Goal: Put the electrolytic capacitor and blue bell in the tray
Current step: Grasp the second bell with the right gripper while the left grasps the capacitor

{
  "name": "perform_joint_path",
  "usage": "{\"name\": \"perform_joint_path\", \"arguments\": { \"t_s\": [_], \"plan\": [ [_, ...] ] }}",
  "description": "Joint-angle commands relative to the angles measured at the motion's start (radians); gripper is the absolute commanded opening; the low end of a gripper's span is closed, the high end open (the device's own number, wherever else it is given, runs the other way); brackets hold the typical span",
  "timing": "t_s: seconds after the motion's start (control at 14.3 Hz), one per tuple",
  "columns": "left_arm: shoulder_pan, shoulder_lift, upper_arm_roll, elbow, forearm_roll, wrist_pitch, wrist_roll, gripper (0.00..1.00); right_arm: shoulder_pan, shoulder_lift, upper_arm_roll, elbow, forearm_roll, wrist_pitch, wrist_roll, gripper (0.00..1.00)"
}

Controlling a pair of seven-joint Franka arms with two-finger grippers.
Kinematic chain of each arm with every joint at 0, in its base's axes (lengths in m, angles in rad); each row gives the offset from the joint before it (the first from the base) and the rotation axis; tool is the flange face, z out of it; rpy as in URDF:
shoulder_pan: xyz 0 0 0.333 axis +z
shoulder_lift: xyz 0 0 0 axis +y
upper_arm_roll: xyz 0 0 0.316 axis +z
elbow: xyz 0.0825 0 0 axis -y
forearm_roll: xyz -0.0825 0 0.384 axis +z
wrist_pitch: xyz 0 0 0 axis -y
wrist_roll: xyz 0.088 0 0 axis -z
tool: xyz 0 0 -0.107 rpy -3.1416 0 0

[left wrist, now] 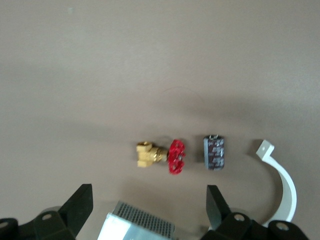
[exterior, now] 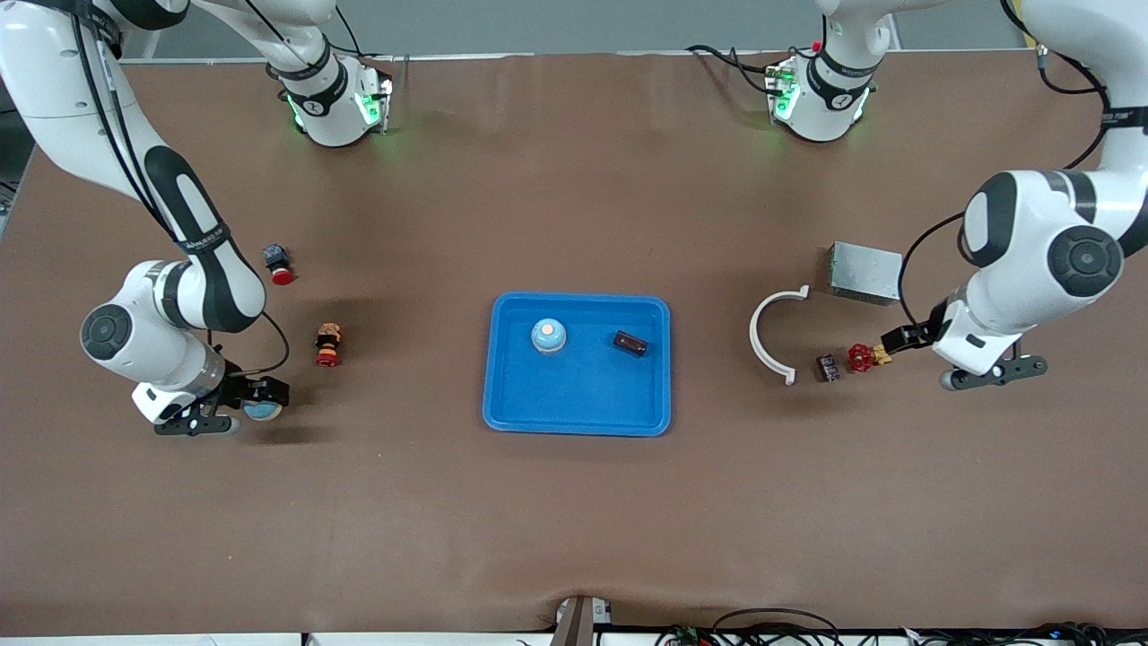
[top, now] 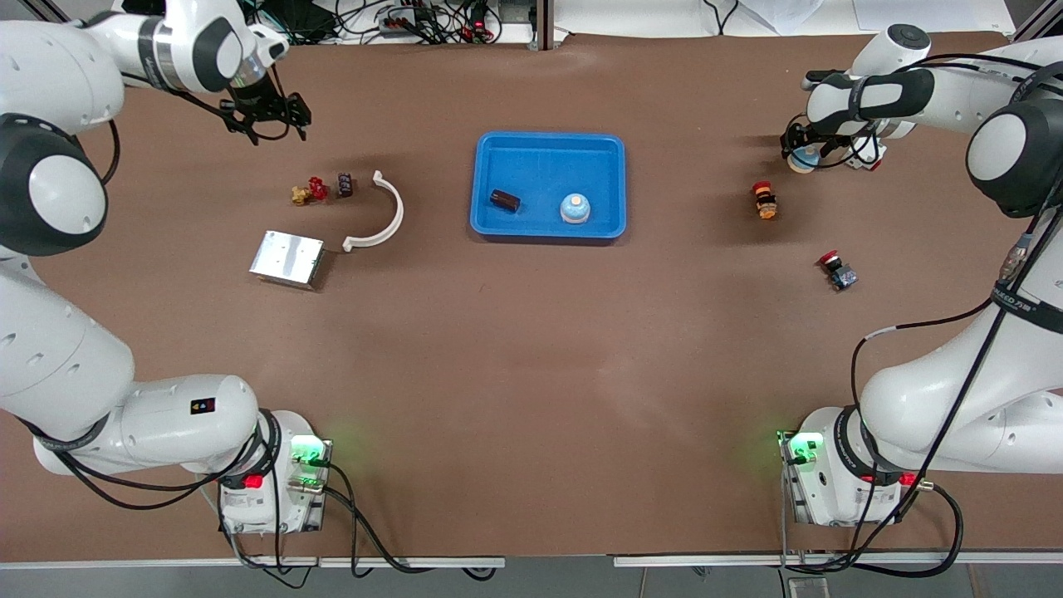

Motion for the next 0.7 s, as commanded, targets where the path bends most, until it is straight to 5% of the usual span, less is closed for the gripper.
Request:
{"name": "perform_joint_path", "arguments": {
  "t_s": [0.0,0.14,0.35,0.63],
  "plan": [
    [-0.008,0.070,-0.006,0.008,-0.004,0.074,0.010,1.00,0.006,-0.040,0.007,-0.033,-0.008,-0.006,-0.013,0.48],
    [-0.025,0.123,-0.006,0.041,-0.013,0.097,-0.012,1.00,0.018,-0.045,0.007,-0.030,-0.009,-0.008,-0.007,0.00],
    [-0.073,0.205,-0.008,0.112,-0.015,0.097,-0.153,1.00,0.033,-0.057,0.006,-0.018,-0.009,-0.014,0.004,0.00],
    [-0.116,0.262,-0.006,0.153,-0.012,0.100,-0.253,1.00,0.098,-0.081,0.006,0.074,-0.011,-0.208,0.132,0.00]
  ]
}}
